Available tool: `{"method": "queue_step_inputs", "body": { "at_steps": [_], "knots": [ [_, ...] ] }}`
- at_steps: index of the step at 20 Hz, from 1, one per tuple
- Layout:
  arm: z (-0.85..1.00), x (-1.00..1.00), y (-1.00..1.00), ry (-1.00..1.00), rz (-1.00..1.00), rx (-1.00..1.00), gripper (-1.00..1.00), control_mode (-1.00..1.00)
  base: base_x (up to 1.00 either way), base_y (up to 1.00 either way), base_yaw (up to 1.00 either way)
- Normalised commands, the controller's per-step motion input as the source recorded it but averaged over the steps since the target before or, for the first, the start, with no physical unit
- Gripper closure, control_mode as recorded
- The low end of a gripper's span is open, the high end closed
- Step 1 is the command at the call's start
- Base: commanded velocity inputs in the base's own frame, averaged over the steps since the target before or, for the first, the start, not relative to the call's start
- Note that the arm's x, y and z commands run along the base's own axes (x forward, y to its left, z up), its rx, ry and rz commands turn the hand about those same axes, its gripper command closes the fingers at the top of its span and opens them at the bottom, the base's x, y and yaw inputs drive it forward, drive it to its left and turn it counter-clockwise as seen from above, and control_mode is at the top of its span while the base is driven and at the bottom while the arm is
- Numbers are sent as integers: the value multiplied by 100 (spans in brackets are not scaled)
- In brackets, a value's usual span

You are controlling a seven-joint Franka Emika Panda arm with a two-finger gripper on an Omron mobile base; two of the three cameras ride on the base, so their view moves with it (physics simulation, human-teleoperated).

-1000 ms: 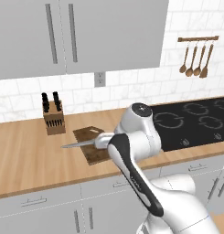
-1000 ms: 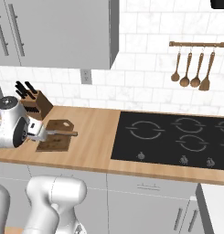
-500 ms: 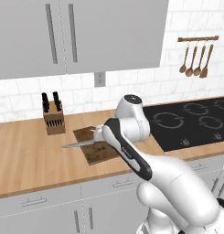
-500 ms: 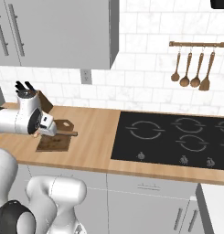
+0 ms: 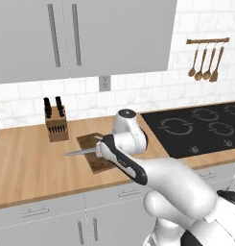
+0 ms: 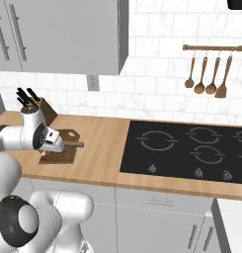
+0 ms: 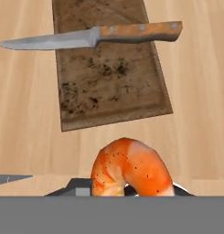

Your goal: Pick up the knife from the drawer and place it on the cutting board. Then place the meat from the plate to the cutting board.

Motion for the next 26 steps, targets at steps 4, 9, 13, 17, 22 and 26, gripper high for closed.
{"method": "queue_step_inputs", "body": {
  "at_steps": [4,9,13,17,22,26],
  "knots": [
    [-36,65,10,0,0,-3,100,-100,0,0,0],
    [-31,67,34,0,0,-1,100,-100,0,0,0],
    [-21,26,35,0,0,0,100,-100,0,0,0],
    [-33,39,14,0,0,0,100,-100,0,0,0],
    [-41,31,0,0,0,0,100,-100,0,0,0],
    [-41,39,0,0,0,0,-100,-100,0,0,0]
  ]
}}
